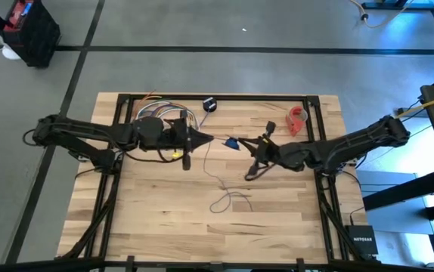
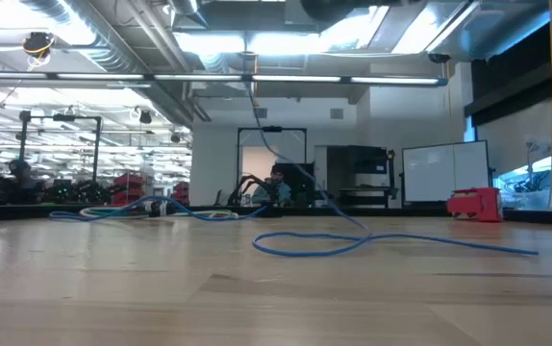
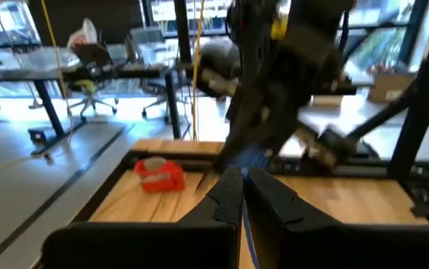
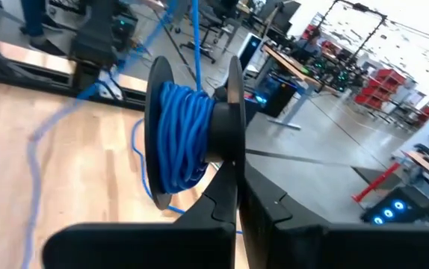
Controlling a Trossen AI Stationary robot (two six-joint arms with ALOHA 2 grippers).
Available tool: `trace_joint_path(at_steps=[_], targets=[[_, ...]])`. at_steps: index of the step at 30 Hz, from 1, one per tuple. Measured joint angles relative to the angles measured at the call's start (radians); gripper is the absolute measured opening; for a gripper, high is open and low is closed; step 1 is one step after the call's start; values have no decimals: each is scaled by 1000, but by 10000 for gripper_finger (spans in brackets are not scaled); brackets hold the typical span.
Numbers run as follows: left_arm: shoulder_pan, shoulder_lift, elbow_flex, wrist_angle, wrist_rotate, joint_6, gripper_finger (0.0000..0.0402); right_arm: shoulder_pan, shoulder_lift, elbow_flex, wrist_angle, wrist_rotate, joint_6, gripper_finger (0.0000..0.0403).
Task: Coil cords
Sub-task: Coil the blue wire onto the black spool
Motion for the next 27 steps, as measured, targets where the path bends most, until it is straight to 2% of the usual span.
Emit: trace_joint_path(at_steps=[9, 18, 27], targets=[[-19, 84, -1, 167, -1, -6, 8, -52, 102, -2, 162, 10, 4, 5], [-43, 196, 0, 314, -7, 23, 8, -58, 104, -2, 181, 52, 61, 5], [-41, 294, 2, 449, -3, 52, 8, -58, 104, -2, 226, 33, 107, 5]])
